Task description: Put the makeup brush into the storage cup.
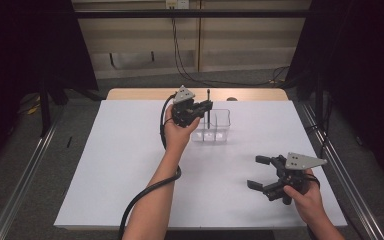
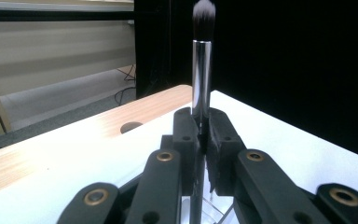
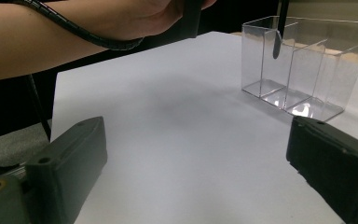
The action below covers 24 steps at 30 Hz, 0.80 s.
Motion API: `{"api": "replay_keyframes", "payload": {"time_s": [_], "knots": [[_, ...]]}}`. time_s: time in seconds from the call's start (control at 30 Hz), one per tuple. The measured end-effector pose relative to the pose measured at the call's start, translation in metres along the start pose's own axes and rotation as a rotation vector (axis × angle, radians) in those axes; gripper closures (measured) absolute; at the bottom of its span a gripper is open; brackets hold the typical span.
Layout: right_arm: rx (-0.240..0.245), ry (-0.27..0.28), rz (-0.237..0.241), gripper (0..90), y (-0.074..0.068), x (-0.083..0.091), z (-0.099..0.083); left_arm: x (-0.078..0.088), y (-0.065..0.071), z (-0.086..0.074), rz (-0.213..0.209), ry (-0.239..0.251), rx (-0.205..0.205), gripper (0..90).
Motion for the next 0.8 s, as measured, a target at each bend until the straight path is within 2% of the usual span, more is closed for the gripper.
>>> {"api": "replay_keyframes", "payload": {"time_s": [0.2, 0.27, 0.5, 0.8], "knots": [[0.001, 0.0, 0.002, 4.6, -0.0004, -0.0003, 0.0002, 0.0005, 0.0001, -0.0006, -0.001, -0.002, 0.0, 83.2], [0.002, 0.0, 0.002, 4.6, -0.0004, -0.0004, 0.0004, 0.0007, 0.0006, -0.0008, -0.01, -0.004, 0.012, 81.5], [0.0, -0.001, 0.004, 4.6, -0.0005, -0.0009, 0.0, 0.001, 0.0025, 0.0004, -0.029, 0.012, 0.03, 51.2], [0.002, 0.0, 0.004, 4.6, -0.0002, -0.0013, 0.0003, 0.0025, 0.0043, -0.0027, -0.035, 0.0, 0.033, 35.2]]}}
Point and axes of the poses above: each handheld gripper's, and its own axes: x roughly backward along the jaws, z roughly out of its top, y roughly to its right, the point moved 10 cm from there along -x, roughly forward along the jaws, and after that the axes turned 15 degrees about z, right-handed, at the moved point
